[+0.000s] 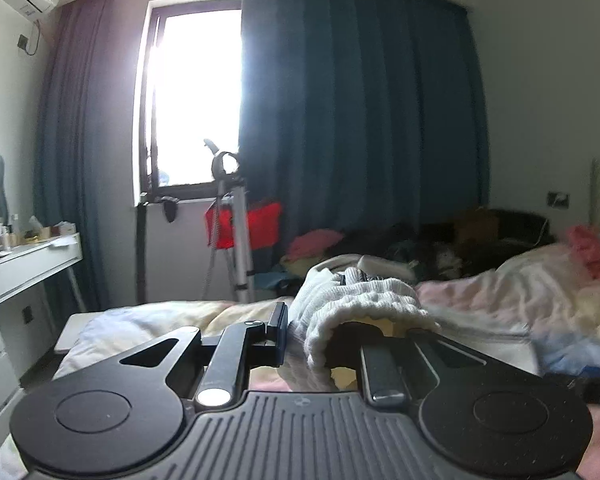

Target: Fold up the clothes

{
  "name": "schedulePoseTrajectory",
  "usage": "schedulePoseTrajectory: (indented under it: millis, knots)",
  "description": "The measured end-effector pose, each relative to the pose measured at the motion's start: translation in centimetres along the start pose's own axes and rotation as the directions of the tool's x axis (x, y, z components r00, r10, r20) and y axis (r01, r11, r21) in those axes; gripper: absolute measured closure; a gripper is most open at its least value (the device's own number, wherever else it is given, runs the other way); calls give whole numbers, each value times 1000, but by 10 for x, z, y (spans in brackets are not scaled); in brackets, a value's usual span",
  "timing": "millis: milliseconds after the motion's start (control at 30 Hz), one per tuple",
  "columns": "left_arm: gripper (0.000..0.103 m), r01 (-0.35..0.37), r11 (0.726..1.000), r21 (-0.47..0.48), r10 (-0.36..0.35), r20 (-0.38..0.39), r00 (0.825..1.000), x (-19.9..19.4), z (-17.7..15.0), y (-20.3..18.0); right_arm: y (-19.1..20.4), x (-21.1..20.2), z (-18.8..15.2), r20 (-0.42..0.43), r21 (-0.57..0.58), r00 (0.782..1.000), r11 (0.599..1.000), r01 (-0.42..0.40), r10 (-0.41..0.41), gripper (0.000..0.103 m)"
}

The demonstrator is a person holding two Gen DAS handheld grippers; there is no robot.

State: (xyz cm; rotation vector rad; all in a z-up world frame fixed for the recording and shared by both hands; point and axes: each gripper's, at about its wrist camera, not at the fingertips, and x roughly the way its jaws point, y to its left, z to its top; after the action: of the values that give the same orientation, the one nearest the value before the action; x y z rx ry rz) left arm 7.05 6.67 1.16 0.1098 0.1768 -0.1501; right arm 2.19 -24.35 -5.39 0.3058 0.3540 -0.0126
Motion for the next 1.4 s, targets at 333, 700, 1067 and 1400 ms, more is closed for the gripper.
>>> schedulePoseTrajectory:
  millis: [333, 700, 1067, 1400]
  knots:
    - [84, -69, 993, -93, 58, -113, 992, 35, -39, 51, 30, 43, -30, -196, -25, 969, 987, -159, 151, 17]
    - [84, -89, 985, -148, 58, -205, 977, 62, -64, 66, 41, 49, -36, -137, -29, 975, 984, -178, 172, 16]
    - [89, -108, 977, -183, 53, -281, 958, 70, -71, 74, 46, 38, -31, -50, -78, 986, 984, -162, 158, 0]
    - [88, -120, 974, -190, 57, -307, 950, 72, -73, 77, 50, 19, -21, 62, -160, 992, 982, -102, 113, 42]
